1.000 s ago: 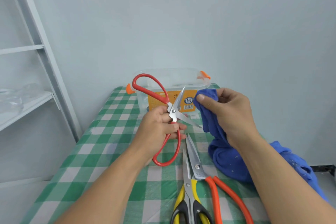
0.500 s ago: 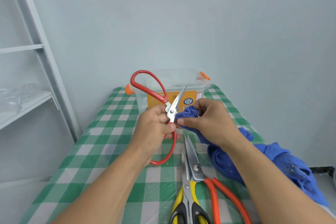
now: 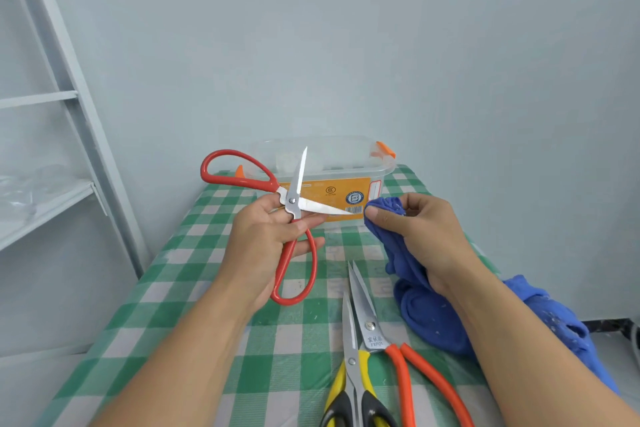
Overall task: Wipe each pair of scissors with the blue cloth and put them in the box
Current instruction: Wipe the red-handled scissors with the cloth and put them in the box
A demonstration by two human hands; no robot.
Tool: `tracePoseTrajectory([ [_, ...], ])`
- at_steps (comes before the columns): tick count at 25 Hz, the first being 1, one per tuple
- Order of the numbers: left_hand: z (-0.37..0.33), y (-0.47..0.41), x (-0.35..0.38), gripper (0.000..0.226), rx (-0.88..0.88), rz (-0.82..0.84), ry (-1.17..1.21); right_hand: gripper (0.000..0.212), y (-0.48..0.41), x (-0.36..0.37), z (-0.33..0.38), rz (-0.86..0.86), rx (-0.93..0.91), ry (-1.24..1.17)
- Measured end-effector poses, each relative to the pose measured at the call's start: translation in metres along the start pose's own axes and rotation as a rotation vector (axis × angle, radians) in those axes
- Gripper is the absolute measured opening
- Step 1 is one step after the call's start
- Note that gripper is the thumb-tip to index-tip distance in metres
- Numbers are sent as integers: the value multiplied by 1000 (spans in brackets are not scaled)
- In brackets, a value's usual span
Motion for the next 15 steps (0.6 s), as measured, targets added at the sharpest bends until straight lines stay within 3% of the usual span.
tracePoseTrajectory([
  [5, 5, -1, -2, 41, 20, -118, 181, 15, 13, 29, 15, 162, -126, 67],
  [10, 11, 1, 5, 33, 34, -150, 186, 30, 20, 56, 10, 306, -137, 139],
  [15, 7, 3, 10, 23, 63, -92, 72, 25, 22, 47, 20, 206, -208, 74],
])
Point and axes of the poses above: each hand's wrist, its own y-axis away from the middle knuckle, its own x-axis out of the palm, z = x × y, the point moved 9 cm from there along -y, towards the middle knuckle, and after that the axes turned 7 degrees about x, right-handed, at the moved point
